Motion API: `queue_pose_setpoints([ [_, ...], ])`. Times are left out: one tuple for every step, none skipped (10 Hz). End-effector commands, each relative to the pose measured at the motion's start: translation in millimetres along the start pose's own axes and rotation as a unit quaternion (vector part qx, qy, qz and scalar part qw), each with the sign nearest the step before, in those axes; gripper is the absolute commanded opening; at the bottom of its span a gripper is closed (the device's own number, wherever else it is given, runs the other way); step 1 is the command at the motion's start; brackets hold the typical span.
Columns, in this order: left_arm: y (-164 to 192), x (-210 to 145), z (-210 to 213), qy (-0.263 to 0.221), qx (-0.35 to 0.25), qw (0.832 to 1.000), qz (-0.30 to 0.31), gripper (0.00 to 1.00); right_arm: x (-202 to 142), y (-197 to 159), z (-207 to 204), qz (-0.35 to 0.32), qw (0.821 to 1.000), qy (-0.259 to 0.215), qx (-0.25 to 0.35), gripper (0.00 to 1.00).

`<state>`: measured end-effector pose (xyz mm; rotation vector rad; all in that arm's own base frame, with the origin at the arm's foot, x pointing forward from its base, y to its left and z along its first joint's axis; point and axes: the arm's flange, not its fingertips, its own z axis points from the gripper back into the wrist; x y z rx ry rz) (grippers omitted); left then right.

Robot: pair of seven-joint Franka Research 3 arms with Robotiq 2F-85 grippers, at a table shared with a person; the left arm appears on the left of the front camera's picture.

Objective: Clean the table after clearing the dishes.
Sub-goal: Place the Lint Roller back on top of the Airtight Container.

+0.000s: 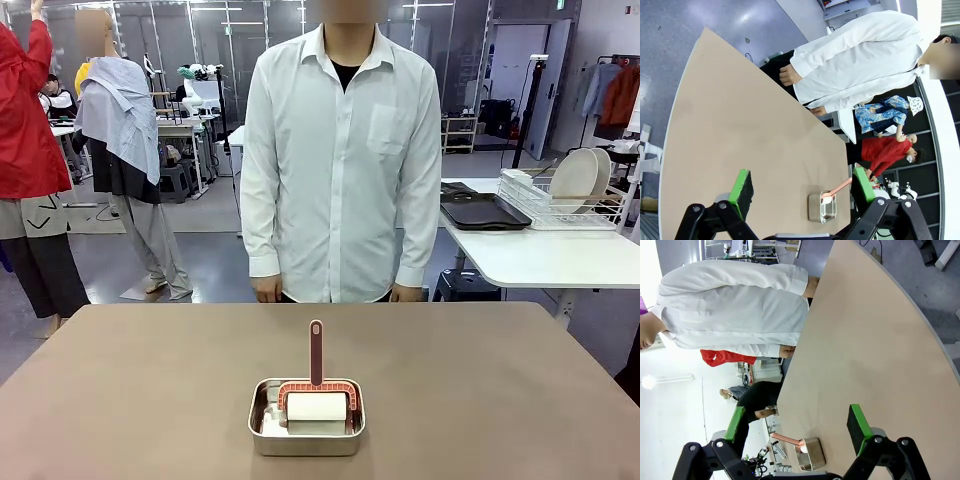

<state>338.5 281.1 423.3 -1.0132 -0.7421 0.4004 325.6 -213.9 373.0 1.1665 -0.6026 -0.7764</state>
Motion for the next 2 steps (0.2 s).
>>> queue_pose_setpoints([
  [-2.7,1.0,3.6,-0.003,-0.007,1.000,0.009,1.00,-3.3,1.0,2.9,0.007,1.000,0.003,0.001,1.00],
  [-2.7,1.0,3.6,-0.003,-0.007,1.000,0.009,1.00,-3.3,1.0,2.9,0.007,1.000,0.003,0.001,1.00],
])
